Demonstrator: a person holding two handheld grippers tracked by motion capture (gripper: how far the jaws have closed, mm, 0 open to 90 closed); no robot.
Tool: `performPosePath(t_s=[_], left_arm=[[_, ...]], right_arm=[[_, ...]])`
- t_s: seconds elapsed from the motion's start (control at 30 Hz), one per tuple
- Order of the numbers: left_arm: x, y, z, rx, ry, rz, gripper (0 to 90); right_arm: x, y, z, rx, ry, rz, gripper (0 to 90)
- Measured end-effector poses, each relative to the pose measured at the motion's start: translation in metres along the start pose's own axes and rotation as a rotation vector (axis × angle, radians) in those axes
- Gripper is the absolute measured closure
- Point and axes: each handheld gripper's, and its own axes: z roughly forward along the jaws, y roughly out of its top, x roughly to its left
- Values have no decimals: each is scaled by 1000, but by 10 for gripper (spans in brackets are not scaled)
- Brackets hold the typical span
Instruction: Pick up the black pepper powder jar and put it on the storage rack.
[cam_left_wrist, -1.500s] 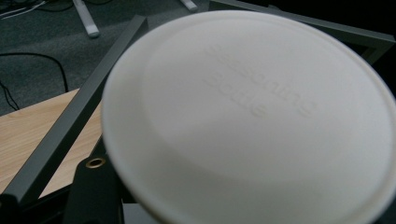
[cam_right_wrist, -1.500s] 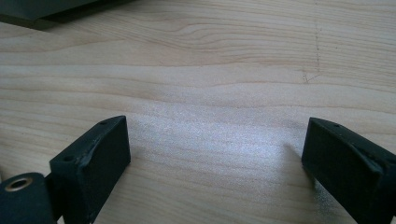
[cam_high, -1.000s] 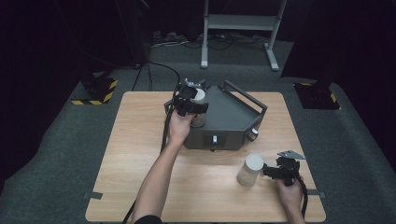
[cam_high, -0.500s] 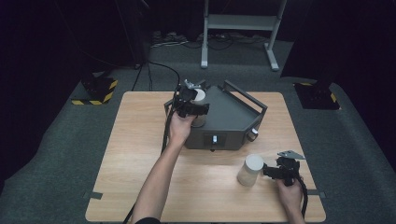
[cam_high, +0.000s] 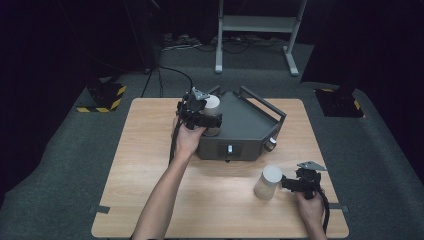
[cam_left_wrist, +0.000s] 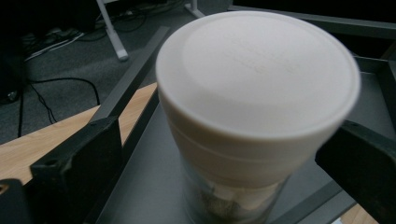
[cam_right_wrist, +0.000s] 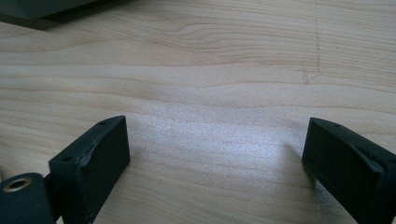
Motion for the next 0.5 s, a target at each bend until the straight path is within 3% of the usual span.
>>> performPosePath(t_s=[0.5], left_arm=[[-2,-19,-24,-25,9,35,13]], right_arm=[[0,0,0,0,0,0,72]])
